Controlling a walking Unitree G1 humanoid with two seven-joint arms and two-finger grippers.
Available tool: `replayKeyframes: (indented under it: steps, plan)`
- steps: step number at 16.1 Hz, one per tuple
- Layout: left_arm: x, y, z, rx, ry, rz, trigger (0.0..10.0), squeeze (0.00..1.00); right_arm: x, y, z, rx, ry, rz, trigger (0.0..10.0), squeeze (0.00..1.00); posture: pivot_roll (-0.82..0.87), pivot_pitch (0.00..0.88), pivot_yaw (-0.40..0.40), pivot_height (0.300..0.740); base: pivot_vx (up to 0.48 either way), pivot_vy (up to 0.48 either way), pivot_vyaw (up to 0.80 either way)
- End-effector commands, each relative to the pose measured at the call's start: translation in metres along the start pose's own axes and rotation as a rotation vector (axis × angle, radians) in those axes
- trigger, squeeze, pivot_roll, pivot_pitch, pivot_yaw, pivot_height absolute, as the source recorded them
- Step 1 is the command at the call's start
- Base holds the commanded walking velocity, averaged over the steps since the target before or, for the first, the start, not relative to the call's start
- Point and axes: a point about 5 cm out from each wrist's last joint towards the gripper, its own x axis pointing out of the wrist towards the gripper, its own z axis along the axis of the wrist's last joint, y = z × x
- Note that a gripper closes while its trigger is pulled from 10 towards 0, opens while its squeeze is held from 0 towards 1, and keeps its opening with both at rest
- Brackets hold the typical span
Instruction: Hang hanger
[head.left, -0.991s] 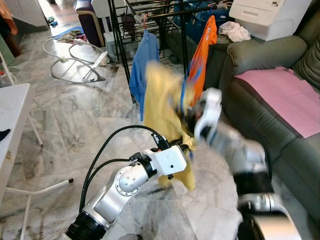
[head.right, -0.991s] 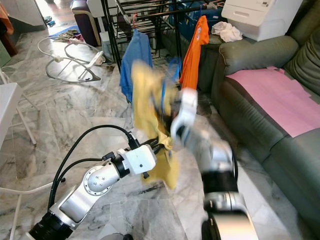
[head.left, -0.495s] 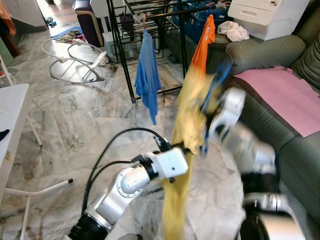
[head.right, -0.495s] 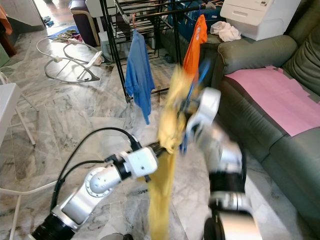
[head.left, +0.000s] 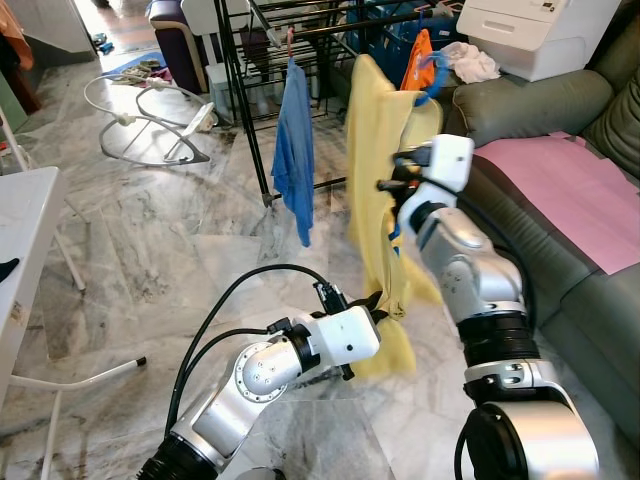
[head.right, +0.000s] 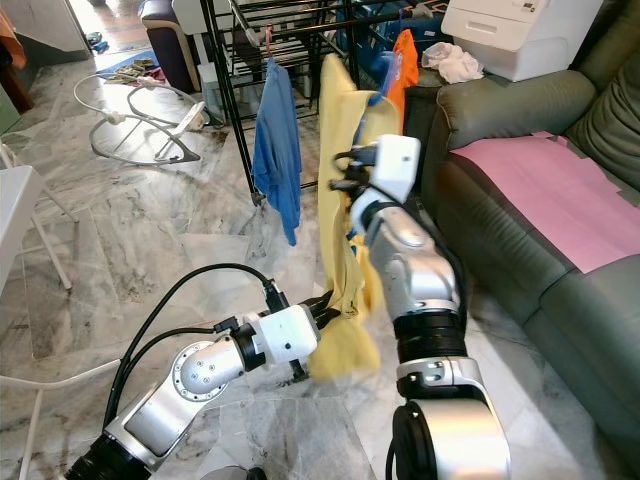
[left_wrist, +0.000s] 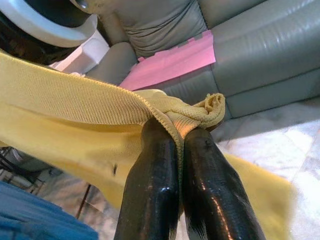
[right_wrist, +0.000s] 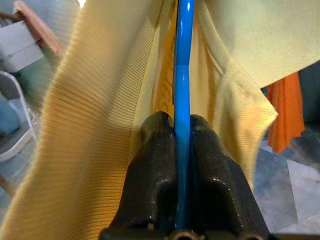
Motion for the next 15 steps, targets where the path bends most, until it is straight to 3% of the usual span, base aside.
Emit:
replayKeyframes:
  steps: [1, 2, 6, 9, 12, 15]
  plan:
    - [0.001, -0.001, 0.003, -0.018, -0.013, -0.012, 10.0, 0.0, 0.0, 0.006, 0.013, -0.045, -0.072, 0.034, 10.0, 0.0, -0.05, 0.03, 0.021, 0.74, 0.0, 0.0, 0.0]
    - [0.002, 0.0, 0.004, -0.057, -0.02, 0.016, 10.0, 1.0, -0.004, 0.002, 0.005, -0.078, -0.07, 0.034, 10.0, 0.0, -0.05, 0.033, 0.021, 0.74, 0.0, 0.0, 0.0]
    - [0.006, -0.006, 0.003, -0.093, -0.025, 0.015, 10.0, 1.0, -0.016, -0.001, -0.014, -0.23, -0.074, 0.068, 10.0, 0.0, -0.05, 0.039, 0.021, 0.74, 0.0, 0.0, 0.0]
    - [0.006, -0.009, 0.002, -0.141, -0.031, 0.018, 10.0, 1.0, -0.024, -0.006, -0.024, -0.28, -0.09, 0.087, 10.0, 0.0, -0.06, 0.044, 0.023, 0.74, 0.0, 0.0, 0.0]
    - [-0.001, -0.011, -0.002, -0.151, -0.017, 0.007, 10.0, 1.0, -0.027, -0.005, -0.026, -0.295, -0.126, 0.121, 10.0, 0.0, -0.06, 0.044, 0.023, 0.74, 0.0, 0.0, 0.0]
    - [-0.019, 0.005, -0.006, -0.118, 0.003, 0.077, 10.0, 1.0, -0.034, 0.001, -0.029, -0.337, -0.16, 0.209, 10.0, 0.0, -0.06, 0.044, 0.023, 0.74, 0.0, 0.0, 0.0]
